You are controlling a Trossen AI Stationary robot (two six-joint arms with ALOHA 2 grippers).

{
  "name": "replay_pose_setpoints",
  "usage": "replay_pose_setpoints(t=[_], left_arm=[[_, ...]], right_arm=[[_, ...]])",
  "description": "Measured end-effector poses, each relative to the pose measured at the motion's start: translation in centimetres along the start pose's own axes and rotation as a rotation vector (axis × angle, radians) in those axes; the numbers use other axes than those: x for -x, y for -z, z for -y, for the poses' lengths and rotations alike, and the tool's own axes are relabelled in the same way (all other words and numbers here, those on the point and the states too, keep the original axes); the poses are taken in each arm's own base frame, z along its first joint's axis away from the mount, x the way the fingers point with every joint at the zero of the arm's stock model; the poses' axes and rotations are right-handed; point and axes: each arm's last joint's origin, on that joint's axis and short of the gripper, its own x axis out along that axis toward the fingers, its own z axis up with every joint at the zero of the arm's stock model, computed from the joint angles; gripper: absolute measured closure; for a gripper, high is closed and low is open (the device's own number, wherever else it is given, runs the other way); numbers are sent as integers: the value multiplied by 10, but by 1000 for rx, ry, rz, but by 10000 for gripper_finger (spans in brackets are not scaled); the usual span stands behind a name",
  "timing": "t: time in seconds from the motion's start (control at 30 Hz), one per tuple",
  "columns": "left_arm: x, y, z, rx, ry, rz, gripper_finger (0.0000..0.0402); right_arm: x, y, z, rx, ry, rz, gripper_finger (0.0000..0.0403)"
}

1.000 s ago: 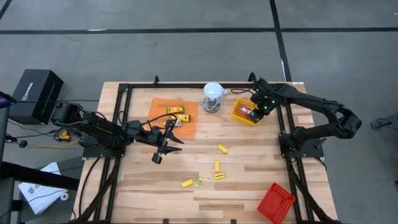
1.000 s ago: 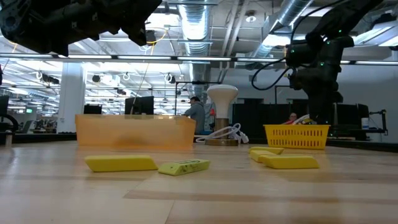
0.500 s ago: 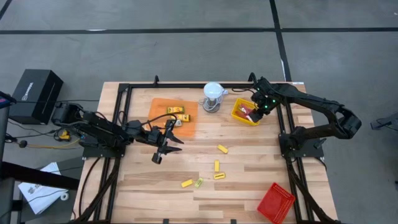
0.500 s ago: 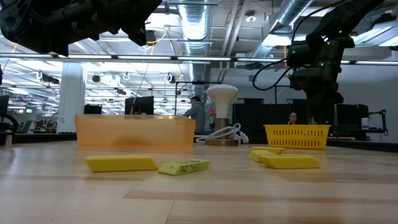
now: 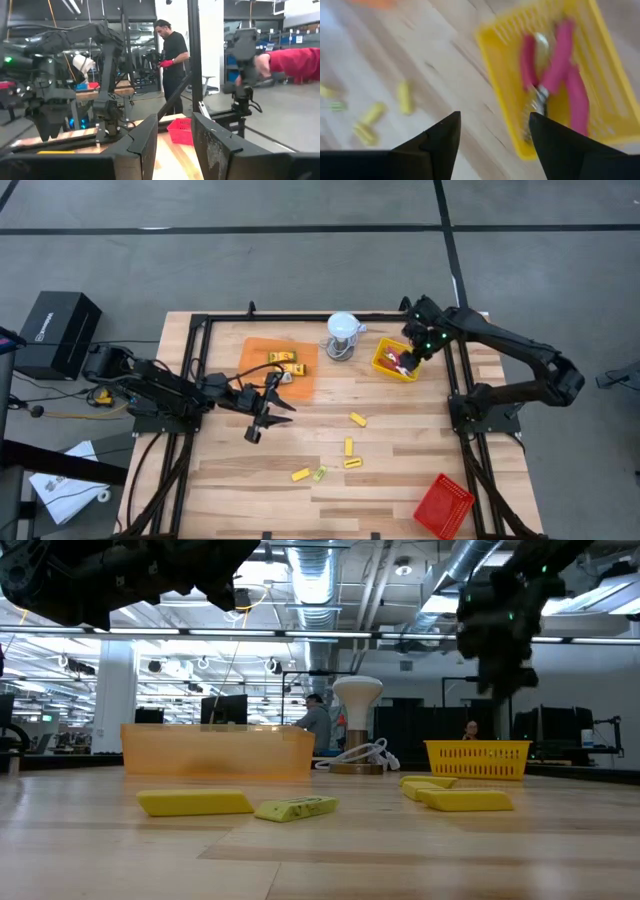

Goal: Pick & Place School Supplies
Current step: Put the yellow eraser into the red bin

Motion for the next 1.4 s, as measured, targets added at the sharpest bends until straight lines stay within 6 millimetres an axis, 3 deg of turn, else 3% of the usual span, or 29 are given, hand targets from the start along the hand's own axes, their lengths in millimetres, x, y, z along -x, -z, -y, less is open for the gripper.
replay_pose_setpoints(t=[0.13,0.33,0.47,0.6,0.8,0.93,1.07,1.23,1.4], left_arm=[[4,-10,-9,-47,-40,41,289],[20,-43,-22,-154,-67,187,289],[34,-65,-24,-208,-25,282,289],[44,-79,-22,-235,39,345,289],[47,-78,-22,-184,81,299,289],[42,-63,-24,-79,91,164,289],[35,-46,-23,0,100,36,289],[29,-31,-19,45,126,-53,302],[26,-24,-17,14,140,-82,360]], right_arm=[[30,-9,-31,98,-96,132,193],[74,-6,-82,335,-238,372,211],[88,6,-106,505,-329,476,221],[84,19,-128,685,-409,489,226],[44,28,-167,837,-537,460,225],[-6,35,-194,899,-570,361,229],[-64,42,-216,916,-472,260,246],[-127,53,-240,930,-493,237,288],[-155,58,-252,937,-547,289,358]])
